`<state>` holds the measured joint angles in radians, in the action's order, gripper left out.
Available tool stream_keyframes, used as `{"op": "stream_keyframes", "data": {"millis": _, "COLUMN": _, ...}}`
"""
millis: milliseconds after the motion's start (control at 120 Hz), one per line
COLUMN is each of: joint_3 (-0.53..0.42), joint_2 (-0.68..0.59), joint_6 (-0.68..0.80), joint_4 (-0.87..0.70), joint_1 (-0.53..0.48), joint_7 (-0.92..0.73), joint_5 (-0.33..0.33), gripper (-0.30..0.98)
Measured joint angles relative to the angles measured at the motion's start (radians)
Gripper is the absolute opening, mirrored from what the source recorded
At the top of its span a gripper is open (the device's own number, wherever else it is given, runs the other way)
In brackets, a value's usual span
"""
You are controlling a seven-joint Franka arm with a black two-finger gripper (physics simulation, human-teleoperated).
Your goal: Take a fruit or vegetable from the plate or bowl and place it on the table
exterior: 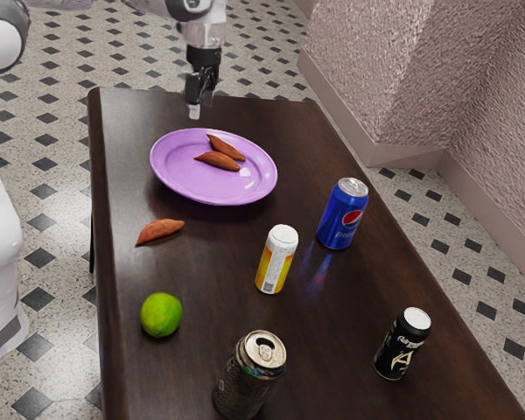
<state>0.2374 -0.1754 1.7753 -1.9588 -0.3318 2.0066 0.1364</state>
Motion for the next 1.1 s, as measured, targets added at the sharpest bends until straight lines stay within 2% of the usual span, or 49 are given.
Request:
{"op": "stream_keyframes", "data": {"millis": 183, "joint_3": -0.024, "joint_2": 0.024, "joint_6": 0.084, "joint_4": -0.014, "joint_1": -0.001, "joint_7": -0.05, "joint_5": 0.019, "gripper": 0.69}}
{"op": "stream_keyframes", "data": {"millis": 342, "joint_3": -0.06, "joint_2": -0.021, "joint_6": 0.14, "joint_4": -0.142, "joint_1": -0.012, "joint_7": -0.107, "joint_5": 0.046, "gripper": 0.69}}
{"op": "stream_keyframes", "data": {"millis": 450, "joint_3": -0.064, "joint_2": -0.028, "joint_6": 0.173, "joint_4": -0.172, "joint_1": -0.016, "joint_7": -0.138, "joint_5": 0.06, "gripper": 0.69}}
{"op": "stream_keyframes", "data": {"millis": 592, "joint_3": -0.064, "joint_2": -0.021, "joint_6": 0.197, "joint_4": -0.175, "joint_1": -0.026, "joint_7": -0.173, "joint_5": 0.067, "gripper": 0.69}}
{"op": "stream_keyframes", "data": {"millis": 792, "joint_3": -0.061, "joint_2": 0.046, "joint_6": 0.215, "joint_4": -0.144, "joint_1": -0.116, "joint_7": -0.241, "joint_5": 0.069, "gripper": 0.69}}
{"op": "stream_keyframes", "data": {"millis": 908, "joint_3": -0.061, "joint_2": 0.094, "joint_6": 0.226, "joint_4": -0.084, "joint_1": -0.115, "joint_7": -0.288, "joint_5": 0.065, "gripper": 0.69}}
{"op": "stream_keyframes", "data": {"millis": 1100, "joint_3": -0.065, "joint_2": 0.137, "joint_6": 0.284, "joint_4": -0.071, "joint_1": -0.09, "joint_7": -0.346, "joint_5": 0.066, "gripper": 0.69}}
